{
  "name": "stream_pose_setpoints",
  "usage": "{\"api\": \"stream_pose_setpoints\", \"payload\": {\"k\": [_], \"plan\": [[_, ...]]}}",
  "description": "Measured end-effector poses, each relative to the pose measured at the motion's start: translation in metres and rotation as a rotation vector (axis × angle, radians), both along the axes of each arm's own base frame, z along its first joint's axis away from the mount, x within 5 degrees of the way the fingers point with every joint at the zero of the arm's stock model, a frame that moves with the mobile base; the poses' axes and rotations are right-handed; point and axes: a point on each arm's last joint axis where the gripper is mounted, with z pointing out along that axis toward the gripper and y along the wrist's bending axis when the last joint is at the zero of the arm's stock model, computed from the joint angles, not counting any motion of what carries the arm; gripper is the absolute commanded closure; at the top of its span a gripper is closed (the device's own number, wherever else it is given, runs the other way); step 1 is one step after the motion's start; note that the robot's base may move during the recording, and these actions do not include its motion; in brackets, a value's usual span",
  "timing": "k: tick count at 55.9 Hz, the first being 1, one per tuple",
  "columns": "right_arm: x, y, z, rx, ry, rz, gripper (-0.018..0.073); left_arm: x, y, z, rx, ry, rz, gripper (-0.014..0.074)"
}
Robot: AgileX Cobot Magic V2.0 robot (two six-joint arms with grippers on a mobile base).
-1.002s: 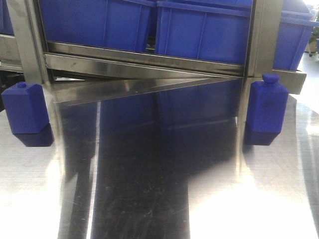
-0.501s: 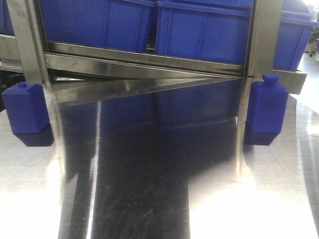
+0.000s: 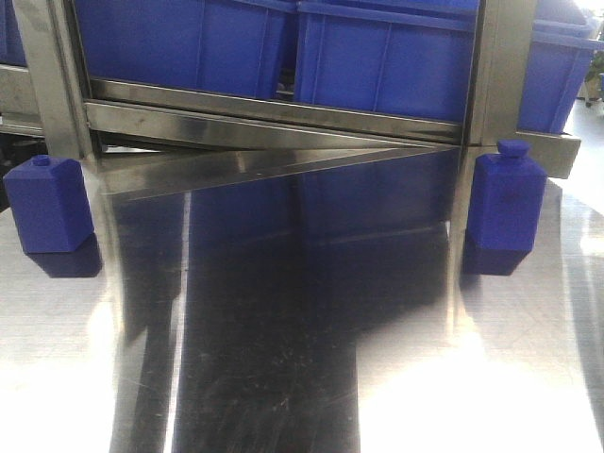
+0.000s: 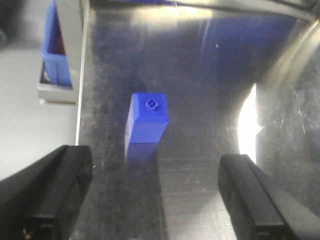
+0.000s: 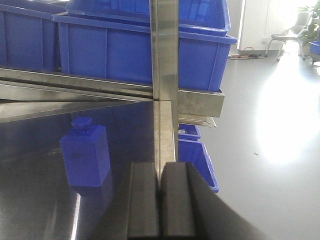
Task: Pick and sort blue part to right shelf
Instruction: 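Lower the left gripper over the small blue square part on the table, then grasp the small blue part with the left gripper and lift it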
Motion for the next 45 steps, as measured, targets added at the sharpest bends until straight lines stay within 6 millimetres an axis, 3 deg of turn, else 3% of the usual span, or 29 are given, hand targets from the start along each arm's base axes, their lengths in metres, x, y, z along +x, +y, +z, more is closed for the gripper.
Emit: {"api": "stream_pose_setpoints", "payload": {"k": [14, 24, 45], "plan": [[0.0, 0.0, 0.0, 0.0, 0.0, 0.0, 0.0521, 0.068, -0.005, -0.006, 0.015, 0.189, -0.045, 0.0018], [0.0, 0.0, 0.0, 0.0, 0.0, 0.0, 0.0521, 0.111, -0.025, -0.027, 0.064, 0.33, -0.12, 0.0018], [0.0, 0.0, 0.0, 0.0, 0.0, 0.0, 0.0521, 0.157, -0.039, -0.087, 0.113, 0.516, -0.051, 0.0018]]}}
